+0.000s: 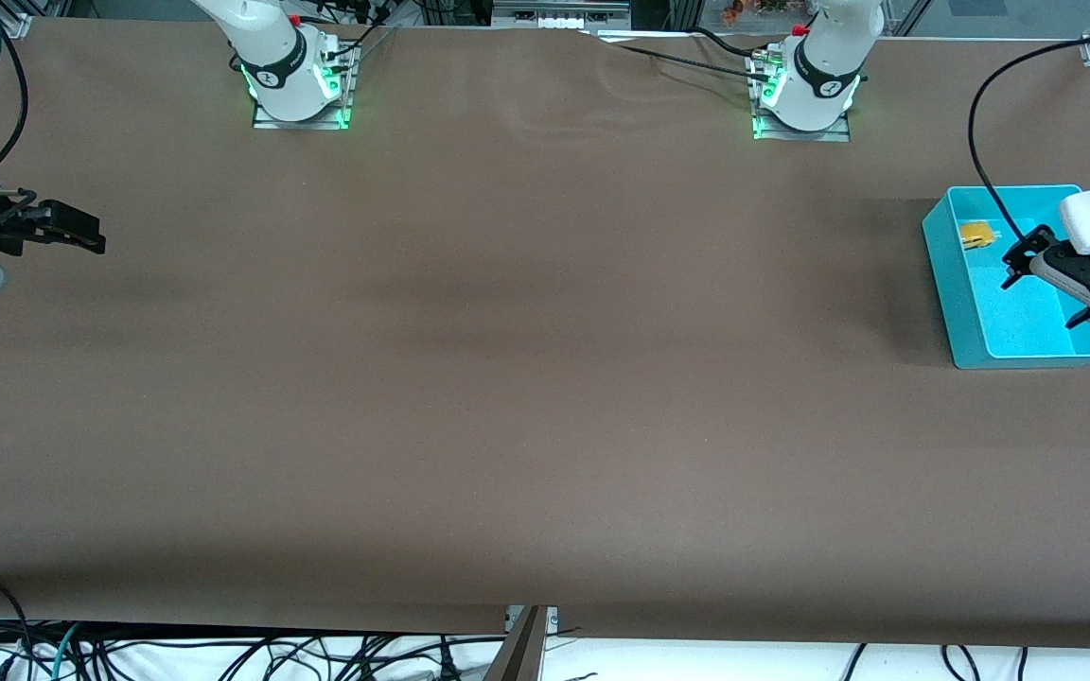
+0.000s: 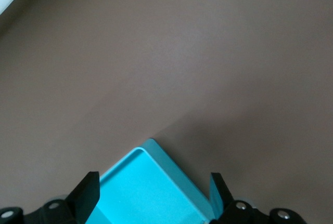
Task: Wind and store yellow beetle car
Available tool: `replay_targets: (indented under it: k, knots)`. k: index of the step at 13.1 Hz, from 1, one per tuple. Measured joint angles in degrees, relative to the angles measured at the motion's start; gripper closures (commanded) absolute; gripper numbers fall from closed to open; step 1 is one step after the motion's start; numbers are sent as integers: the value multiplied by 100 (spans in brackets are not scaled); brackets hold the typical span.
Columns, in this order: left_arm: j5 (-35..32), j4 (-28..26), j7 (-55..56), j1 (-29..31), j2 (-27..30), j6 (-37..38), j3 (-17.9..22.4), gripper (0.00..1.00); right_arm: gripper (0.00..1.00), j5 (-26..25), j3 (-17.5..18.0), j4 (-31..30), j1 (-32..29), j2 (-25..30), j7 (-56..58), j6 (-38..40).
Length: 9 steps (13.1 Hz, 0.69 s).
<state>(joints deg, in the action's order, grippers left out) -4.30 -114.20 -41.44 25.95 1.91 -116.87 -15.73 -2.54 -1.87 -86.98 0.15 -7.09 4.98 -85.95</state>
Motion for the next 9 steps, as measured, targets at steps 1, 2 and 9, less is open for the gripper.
replay_targets:
  k: [1, 2, 9]
  knots:
    - [1, 201, 681, -157, 73, 373, -1, 3, 1, 0, -1, 0, 0, 0, 0, 0]
    - [2, 423, 1344, -302, 131, 743, -6, 2, 1, 0, 0, 0, 0, 0, 0, 0]
    - [133, 1205, 4037, -804, 277, 2360, -182, 0, 1, 0, -3, 0, 0, 0, 0, 0]
